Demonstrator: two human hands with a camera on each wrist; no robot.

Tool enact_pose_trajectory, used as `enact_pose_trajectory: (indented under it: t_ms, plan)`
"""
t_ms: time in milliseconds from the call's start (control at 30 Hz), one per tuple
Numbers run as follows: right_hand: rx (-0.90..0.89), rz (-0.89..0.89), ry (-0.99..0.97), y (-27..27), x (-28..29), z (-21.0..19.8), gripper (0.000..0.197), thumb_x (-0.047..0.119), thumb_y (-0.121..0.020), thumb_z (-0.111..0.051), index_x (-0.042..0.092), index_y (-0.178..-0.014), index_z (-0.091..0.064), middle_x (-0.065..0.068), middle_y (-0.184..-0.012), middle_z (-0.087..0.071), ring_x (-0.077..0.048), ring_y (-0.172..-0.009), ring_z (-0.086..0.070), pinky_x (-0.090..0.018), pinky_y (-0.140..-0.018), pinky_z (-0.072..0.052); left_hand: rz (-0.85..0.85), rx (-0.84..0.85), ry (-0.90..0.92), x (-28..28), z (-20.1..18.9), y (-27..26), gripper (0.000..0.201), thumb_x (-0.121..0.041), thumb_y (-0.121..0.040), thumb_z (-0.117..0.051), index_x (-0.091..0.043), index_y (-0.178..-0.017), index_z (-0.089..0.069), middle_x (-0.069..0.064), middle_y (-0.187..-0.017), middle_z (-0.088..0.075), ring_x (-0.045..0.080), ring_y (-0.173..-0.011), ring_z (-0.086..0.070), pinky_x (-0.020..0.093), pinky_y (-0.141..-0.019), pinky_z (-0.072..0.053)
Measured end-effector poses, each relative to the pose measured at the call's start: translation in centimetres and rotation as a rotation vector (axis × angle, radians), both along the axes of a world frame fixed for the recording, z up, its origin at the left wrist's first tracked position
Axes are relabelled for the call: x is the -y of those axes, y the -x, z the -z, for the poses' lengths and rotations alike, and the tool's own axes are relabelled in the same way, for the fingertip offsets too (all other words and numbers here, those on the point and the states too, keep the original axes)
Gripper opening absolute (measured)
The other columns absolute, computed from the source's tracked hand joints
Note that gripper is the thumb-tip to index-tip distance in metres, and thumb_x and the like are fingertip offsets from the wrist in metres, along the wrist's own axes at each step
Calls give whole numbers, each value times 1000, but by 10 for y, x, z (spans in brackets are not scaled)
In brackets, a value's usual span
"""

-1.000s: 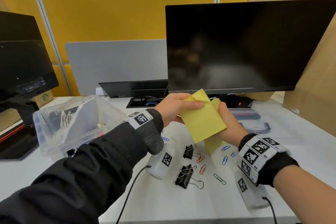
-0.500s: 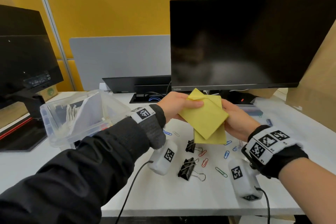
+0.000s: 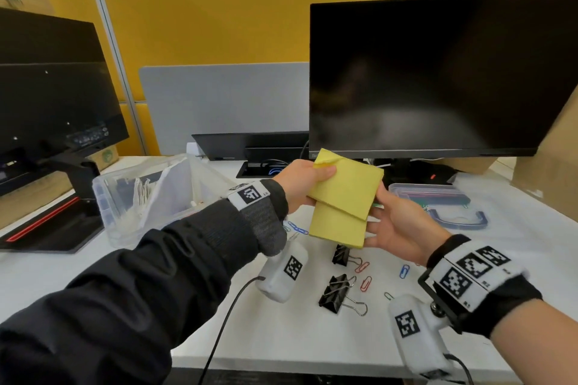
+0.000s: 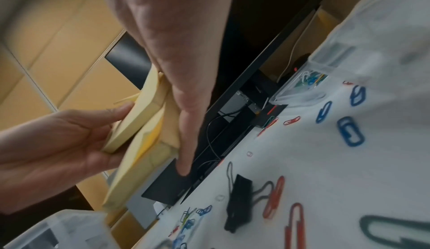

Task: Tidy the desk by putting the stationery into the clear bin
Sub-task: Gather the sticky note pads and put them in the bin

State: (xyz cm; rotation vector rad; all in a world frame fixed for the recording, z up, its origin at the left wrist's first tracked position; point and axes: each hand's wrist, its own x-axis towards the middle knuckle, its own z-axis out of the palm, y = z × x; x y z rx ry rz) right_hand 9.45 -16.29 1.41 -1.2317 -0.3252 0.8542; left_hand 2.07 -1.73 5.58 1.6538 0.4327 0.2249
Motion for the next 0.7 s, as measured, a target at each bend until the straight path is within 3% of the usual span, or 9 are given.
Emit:
enact_pose_trajectory:
  t_ms: [167,267,333,467,567,633,700]
  plan:
    - [28,-109,13,1,-2,-6,56,60,-92,-14,33,-131,-44,-10,-119,-62,-31,-96,-65,-47,-69,-56,-133,55,124,2,-1,2,39,-19,-97,-46,1,-131,-41,15,-125,-55,30,-114,-54,42,-87,-46]
    - [39,-106,29,2,-4,-7,55,58,-93,-14,31,-132,-44,-7,-106,-66,-26,-85,-68,-40,-62,-60,-212,76,171,4,1,3,38,-18,-97,-45,-2,-131,-40,16,-130,-52,31,-117,-53,43,-89,-46]
    - [38,-79,26,3,-5,-7,55,57,-94,-16,31,-134,-42,-5,-106,-64,-28,-87,-67,-38,-58,-60,-160,65,146,5,-1,5,39,-19,-98,-45,-5,-133,-39,15,-132,-51,29,-114,-53,43,-89,-45]
    - [64,-71,19,1,-2,-8,56,61,-92,-15,35,-134,-41,0,-110,-63,-25,-90,-67,-37,-56,-59,23,8,-193,-4,-14,16,35,-21,-96,-47,-7,-128,-46,11,-131,-54,22,-106,-53,36,-95,-41]
    - [111,-120,48,3,3,-11,54,62,-91,-19,32,-124,-48,-4,-110,-67,-27,-92,-69,-38,-61,-60,138,-87,-438,-13,-23,24,35,-22,-95,-48,-9,-128,-50,8,-131,-56,22,-113,-54,33,-100,-36]
    - [160,-170,67,9,3,-13,45,57,-90,-31,30,-119,-53,-7,-109,-68,-28,-90,-70,-36,-57,-60,231,-155,-535,-14,-26,27,35,-25,-95,-49,-11,-126,-52,6,-127,-57,23,-115,-54,35,-104,-36]
    - [238,-214,83,16,3,-14,37,45,-84,-49,29,-117,-54,-8,-110,-65,-27,-90,-69,-33,-54,-59,265,-172,-632,-10,-26,27,28,-27,-94,-51,-11,-117,-54,3,-114,-57,20,-106,-55,31,-96,-42]
